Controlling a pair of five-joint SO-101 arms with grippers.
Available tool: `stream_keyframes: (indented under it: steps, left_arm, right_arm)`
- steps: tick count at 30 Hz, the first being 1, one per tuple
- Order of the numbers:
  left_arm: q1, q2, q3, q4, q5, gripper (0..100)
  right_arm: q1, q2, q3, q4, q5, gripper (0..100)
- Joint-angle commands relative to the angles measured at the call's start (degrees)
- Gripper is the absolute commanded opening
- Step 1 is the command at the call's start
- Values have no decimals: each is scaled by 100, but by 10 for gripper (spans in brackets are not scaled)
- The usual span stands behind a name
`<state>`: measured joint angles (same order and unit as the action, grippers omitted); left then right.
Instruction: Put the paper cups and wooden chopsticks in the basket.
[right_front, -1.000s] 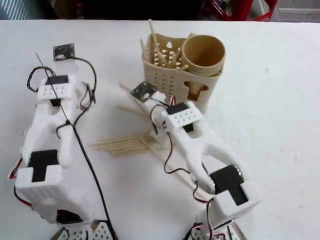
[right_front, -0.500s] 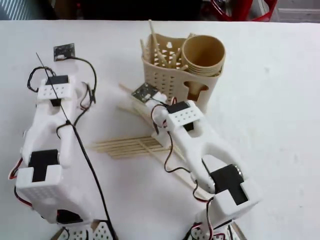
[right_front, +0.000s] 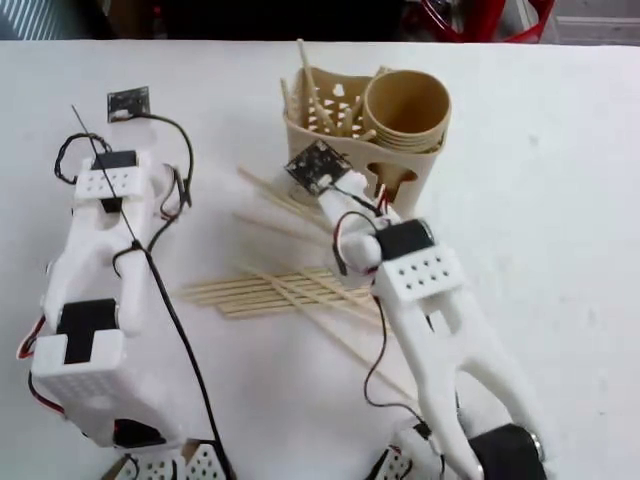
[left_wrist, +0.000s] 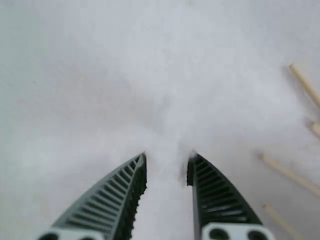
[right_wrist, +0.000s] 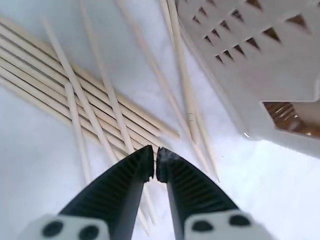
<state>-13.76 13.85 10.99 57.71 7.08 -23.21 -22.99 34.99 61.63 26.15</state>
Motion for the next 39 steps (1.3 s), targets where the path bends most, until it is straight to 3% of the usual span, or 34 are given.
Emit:
stream_keyframes:
  steps: [1,7,14,27,29,34,39]
  left_arm:
    - [40,-57,-70,-97,9,150]
    - [40,-48,-62,-97,9,150]
    - [40,-48,-62,-97,9,150]
    - [40,-57,-70,-97,9,150]
    - [40,-57,-70,-97,9,150]
    - [40,-57,-70,-97,9,150]
    - [40,-57,-70,-97,9,150]
  right_arm:
    - [-233,-435,88,4,-9,48]
    - [-901,382,105,-207,246,191]
    - [-963,1727,70,-1270,352,193]
    - [-954,2765,62,-1367,615,190]
    - [-954,2747,62,-1367,607,176]
    - [-954,2677,62,-1367,589,16]
    - [-866,2598,62,-1367,607,15]
